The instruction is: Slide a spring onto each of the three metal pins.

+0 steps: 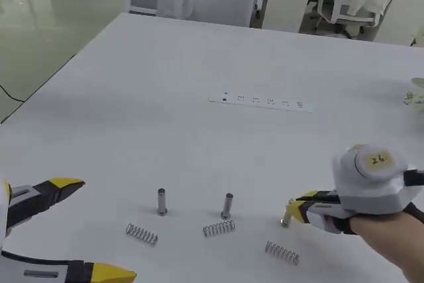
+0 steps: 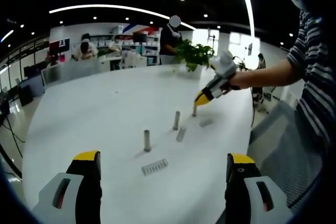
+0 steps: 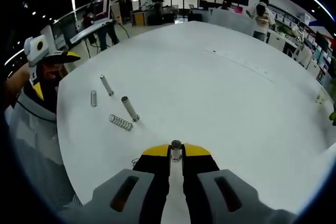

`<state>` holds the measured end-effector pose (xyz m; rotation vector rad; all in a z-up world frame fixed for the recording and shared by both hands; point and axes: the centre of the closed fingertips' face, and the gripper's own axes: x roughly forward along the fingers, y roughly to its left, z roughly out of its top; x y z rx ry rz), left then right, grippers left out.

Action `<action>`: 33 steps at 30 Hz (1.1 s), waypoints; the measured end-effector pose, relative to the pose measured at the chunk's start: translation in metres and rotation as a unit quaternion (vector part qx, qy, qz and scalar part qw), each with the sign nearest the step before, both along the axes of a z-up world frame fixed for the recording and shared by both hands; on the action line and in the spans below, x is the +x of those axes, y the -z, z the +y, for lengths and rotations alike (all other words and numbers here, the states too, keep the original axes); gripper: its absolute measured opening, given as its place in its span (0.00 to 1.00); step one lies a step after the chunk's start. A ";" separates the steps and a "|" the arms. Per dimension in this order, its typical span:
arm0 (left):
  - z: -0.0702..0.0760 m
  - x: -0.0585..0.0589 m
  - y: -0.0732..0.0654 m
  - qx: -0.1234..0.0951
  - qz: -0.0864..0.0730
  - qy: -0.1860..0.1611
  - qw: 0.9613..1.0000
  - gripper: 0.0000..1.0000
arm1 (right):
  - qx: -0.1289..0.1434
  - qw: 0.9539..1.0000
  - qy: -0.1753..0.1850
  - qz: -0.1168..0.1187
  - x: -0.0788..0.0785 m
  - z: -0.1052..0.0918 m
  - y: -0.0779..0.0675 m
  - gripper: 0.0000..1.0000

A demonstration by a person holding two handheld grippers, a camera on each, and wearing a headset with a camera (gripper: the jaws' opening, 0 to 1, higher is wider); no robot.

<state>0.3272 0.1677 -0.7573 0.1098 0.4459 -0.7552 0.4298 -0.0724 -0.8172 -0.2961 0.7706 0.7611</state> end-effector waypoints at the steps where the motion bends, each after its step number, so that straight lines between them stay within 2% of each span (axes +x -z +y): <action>1: 0.000 0.000 0.000 0.001 0.001 0.001 1.000 0.97 | -0.002 1.000 -0.001 -0.001 -0.001 0.000 0.000 0.05; 11: -0.001 -0.002 0.001 -0.001 0.001 0.002 1.000 0.96 | -0.004 1.000 -0.002 0.002 -0.003 0.001 0.000 0.08; 19: 0.001 -0.001 0.000 -0.008 0.002 -0.003 1.000 0.96 | 0.010 1.000 0.003 -0.016 0.003 -0.003 -0.015 0.14; 28: 0.004 -0.001 0.004 -0.025 0.010 -0.010 1.000 0.95 | 0.016 1.000 -0.008 -0.025 -0.004 -0.007 -0.027 0.16; 33: 0.004 -0.002 0.006 -0.023 0.013 -0.009 1.000 0.94 | 0.014 0.999 -0.022 -0.028 -0.011 -0.008 -0.032 0.16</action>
